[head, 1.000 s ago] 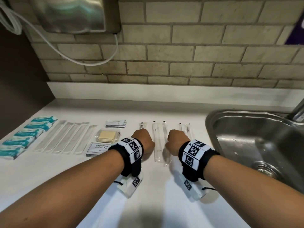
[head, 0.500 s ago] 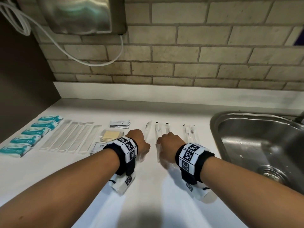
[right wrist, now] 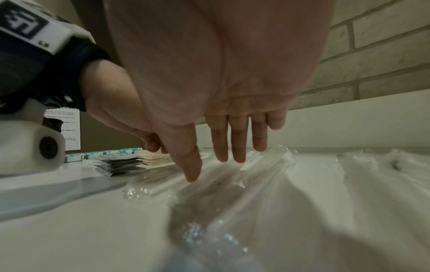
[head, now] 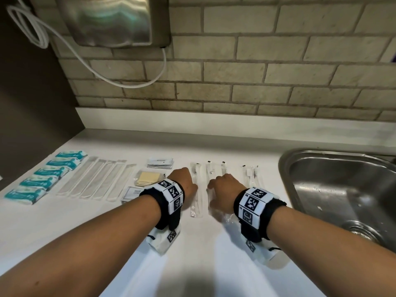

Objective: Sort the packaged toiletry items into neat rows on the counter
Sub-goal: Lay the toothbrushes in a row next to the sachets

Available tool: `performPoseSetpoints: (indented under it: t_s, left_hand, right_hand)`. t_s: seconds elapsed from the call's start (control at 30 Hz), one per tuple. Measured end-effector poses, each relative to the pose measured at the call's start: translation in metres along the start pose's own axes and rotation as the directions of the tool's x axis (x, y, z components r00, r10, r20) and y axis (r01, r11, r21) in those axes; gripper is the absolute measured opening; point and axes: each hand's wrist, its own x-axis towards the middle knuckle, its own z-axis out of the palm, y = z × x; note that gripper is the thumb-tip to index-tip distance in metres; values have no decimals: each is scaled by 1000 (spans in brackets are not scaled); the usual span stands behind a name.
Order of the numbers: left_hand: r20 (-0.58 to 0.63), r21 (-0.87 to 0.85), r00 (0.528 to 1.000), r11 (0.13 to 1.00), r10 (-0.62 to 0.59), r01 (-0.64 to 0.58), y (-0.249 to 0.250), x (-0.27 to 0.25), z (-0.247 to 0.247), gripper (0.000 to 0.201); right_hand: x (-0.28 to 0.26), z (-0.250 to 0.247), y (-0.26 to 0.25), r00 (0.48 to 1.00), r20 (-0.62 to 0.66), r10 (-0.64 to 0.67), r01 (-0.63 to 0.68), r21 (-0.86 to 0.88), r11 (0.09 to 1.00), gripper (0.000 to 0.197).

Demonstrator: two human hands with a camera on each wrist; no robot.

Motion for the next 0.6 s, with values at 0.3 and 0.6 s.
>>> performPoseSetpoints:
  t_s: [0.3, 0.6]
  left_hand:
    - [163, 402, 953, 865, 254, -300, -2, -26, 4, 39]
    - [245, 495, 951, 819, 188, -290, -26, -20, -14, 40]
  right_hand:
    - [1, -1, -2, 999, 46, -27, 30, -85, 996, 32]
    - [4, 9, -21, 994, -3, -107, 107, -78, 991, 22]
